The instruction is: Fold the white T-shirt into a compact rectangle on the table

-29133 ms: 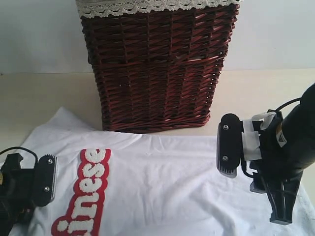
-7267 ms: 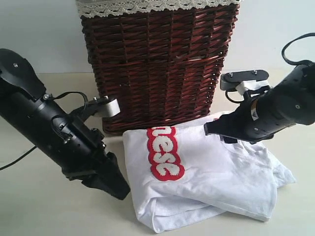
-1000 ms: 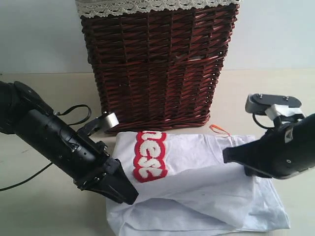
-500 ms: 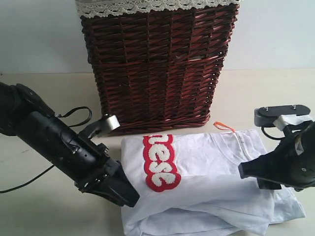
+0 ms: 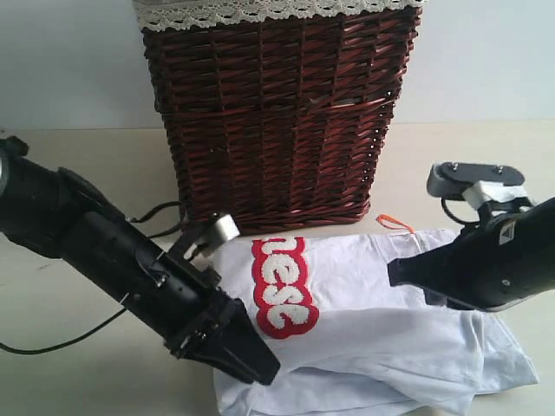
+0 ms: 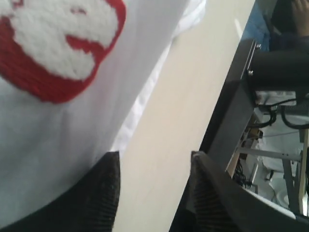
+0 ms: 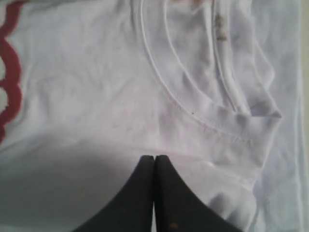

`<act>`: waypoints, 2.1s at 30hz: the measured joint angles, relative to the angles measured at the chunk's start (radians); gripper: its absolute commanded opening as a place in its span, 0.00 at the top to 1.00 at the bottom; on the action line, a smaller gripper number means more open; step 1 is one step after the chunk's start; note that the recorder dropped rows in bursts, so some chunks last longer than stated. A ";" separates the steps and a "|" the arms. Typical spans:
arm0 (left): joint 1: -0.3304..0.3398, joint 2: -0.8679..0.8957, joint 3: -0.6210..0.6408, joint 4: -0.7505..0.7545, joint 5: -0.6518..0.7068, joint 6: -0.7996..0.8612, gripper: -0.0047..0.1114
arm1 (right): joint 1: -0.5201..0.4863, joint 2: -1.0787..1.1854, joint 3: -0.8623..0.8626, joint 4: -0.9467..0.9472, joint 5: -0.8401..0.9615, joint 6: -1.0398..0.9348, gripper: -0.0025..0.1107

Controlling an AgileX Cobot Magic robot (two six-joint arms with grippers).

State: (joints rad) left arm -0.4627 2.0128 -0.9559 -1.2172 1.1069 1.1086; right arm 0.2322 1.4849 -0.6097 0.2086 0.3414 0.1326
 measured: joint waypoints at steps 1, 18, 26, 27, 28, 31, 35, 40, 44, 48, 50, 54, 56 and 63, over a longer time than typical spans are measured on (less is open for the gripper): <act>-0.010 0.008 0.000 0.016 0.000 -0.011 0.57 | 0.000 0.027 0.000 0.009 0.003 -0.011 0.98; -0.017 0.038 -0.019 0.253 0.078 -0.163 0.64 | 0.013 0.217 -0.015 0.140 0.107 -0.190 0.98; 0.111 -0.116 -0.042 0.253 0.100 -0.181 0.64 | 0.125 0.259 -0.017 0.503 0.020 -0.440 0.98; 0.134 -0.140 -0.042 0.253 0.100 -0.182 0.64 | 0.134 0.260 -0.017 0.513 0.015 -0.447 0.98; 0.156 -0.164 -0.042 0.250 0.094 -0.183 0.64 | 0.143 0.264 -0.017 0.524 0.009 -0.451 0.98; 0.192 -0.216 -0.042 0.231 0.010 -0.179 0.64 | 0.163 0.266 -0.017 0.533 -0.011 -0.455 0.98; 0.182 -0.220 -0.044 0.187 -0.055 -0.154 0.64 | 0.171 0.244 -0.015 0.536 -0.040 -0.451 0.98; 0.165 -0.209 -0.044 0.192 -0.049 -0.148 0.67 | 0.173 0.143 -0.013 0.525 -0.056 -0.444 0.90; 0.171 -0.252 -0.044 0.207 -0.029 -0.144 0.94 | 0.173 0.027 -0.013 0.489 -0.080 -0.444 0.89; 0.173 -0.350 -0.036 0.208 -0.039 -0.148 0.96 | 0.175 -0.097 -0.013 0.415 -0.103 -0.411 0.98; 0.173 -0.416 -0.009 0.208 -0.058 -0.148 0.96 | 0.175 -0.163 -0.011 0.349 -0.115 -0.373 0.98; 0.173 -0.606 0.096 0.208 -0.172 -0.155 0.96 | 0.175 -0.318 -0.011 0.121 -0.116 -0.257 0.98; 0.173 -0.687 0.148 0.211 -0.256 -0.163 0.96 | 0.175 -0.384 -0.011 0.017 -0.096 -0.191 0.98; 0.173 -1.125 0.330 0.215 -0.594 -0.170 0.96 | 0.175 -0.705 -0.009 -0.640 0.175 0.288 0.98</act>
State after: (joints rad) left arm -0.2898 0.8876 -0.6258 -1.0019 0.5126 0.9384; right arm 0.4068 0.7795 -0.6183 -0.4315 0.5159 0.4205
